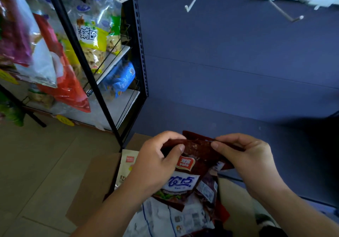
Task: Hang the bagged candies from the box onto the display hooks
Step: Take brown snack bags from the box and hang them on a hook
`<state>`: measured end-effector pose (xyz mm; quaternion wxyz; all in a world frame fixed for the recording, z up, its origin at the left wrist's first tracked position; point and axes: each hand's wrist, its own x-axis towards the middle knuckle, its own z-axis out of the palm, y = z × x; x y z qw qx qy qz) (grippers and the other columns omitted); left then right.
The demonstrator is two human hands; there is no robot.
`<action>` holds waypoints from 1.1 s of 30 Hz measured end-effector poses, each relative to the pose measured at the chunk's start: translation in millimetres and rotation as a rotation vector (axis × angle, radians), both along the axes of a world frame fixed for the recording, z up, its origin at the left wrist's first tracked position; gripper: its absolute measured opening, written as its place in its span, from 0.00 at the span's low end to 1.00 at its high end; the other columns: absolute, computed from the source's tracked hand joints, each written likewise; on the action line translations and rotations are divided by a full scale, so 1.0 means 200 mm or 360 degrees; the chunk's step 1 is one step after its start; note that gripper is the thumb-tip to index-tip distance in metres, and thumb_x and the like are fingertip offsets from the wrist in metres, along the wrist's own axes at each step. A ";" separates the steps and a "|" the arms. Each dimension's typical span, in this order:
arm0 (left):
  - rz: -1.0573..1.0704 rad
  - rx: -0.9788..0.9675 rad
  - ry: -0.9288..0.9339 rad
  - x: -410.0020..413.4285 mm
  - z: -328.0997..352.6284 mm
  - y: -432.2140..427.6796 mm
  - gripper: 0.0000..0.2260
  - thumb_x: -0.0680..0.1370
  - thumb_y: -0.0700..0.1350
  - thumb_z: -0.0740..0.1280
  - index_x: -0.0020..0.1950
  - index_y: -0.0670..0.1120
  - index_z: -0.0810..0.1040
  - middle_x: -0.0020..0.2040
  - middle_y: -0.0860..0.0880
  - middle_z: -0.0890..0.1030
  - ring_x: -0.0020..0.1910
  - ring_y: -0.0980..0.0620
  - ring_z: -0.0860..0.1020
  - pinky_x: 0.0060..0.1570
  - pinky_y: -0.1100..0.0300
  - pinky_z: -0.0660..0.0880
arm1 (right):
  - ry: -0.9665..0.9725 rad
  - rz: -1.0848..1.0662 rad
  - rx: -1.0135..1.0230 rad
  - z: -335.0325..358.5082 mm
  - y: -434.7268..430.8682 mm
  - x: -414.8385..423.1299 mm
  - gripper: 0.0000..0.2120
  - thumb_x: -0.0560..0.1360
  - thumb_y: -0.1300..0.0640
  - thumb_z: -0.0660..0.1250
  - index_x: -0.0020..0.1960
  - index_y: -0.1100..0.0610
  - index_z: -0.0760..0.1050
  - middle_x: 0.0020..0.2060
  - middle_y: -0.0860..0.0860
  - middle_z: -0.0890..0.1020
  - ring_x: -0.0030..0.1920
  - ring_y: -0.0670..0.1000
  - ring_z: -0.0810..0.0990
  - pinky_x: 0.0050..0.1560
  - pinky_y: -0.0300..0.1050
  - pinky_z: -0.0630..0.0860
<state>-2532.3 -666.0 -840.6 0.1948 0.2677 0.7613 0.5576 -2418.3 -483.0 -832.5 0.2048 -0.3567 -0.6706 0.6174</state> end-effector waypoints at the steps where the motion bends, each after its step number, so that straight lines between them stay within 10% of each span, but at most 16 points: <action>1: -0.0010 -0.0014 0.0052 0.01 0.00 0.01 0.05 0.80 0.43 0.70 0.50 0.53 0.82 0.46 0.58 0.85 0.46 0.59 0.84 0.47 0.58 0.83 | -0.0003 -0.0003 0.0059 0.00 0.00 0.01 0.05 0.69 0.63 0.80 0.38 0.54 0.86 0.37 0.52 0.88 0.37 0.51 0.87 0.37 0.43 0.82; 7: -0.0085 -0.0123 0.0574 0.11 0.10 0.01 0.04 0.79 0.46 0.69 0.47 0.55 0.77 0.43 0.59 0.81 0.45 0.59 0.80 0.46 0.52 0.78 | 0.0063 -0.0059 0.0141 0.11 -0.05 0.10 0.04 0.70 0.62 0.80 0.42 0.55 0.86 0.38 0.54 0.88 0.36 0.58 0.85 0.44 0.54 0.84; 15: -0.0078 -0.0059 0.0700 0.08 0.53 -0.16 0.04 0.82 0.45 0.64 0.49 0.54 0.75 0.43 0.56 0.80 0.45 0.58 0.80 0.45 0.51 0.79 | 0.0281 0.0037 0.0000 0.60 -0.09 0.08 0.05 0.70 0.65 0.79 0.44 0.63 0.84 0.36 0.55 0.87 0.34 0.49 0.85 0.33 0.39 0.81; 21: 0.0027 -0.0101 0.1013 -0.05 0.95 -0.28 0.04 0.81 0.46 0.66 0.50 0.56 0.76 0.44 0.60 0.80 0.47 0.62 0.79 0.44 0.63 0.75 | 0.0268 0.0259 0.0444 1.03 -0.14 -0.11 0.07 0.69 0.61 0.81 0.45 0.53 0.88 0.40 0.49 0.89 0.43 0.51 0.88 0.50 0.48 0.84; 33: 0.0301 0.0271 0.1175 -0.54 1.80 -0.33 0.04 0.79 0.43 0.71 0.48 0.52 0.81 0.42 0.55 0.83 0.41 0.60 0.81 0.39 0.69 0.75 | 0.0671 0.0167 0.0894 1.90 -0.23 -0.71 0.02 0.74 0.60 0.77 0.45 0.57 0.84 0.36 0.49 0.84 0.34 0.44 0.79 0.34 0.30 0.75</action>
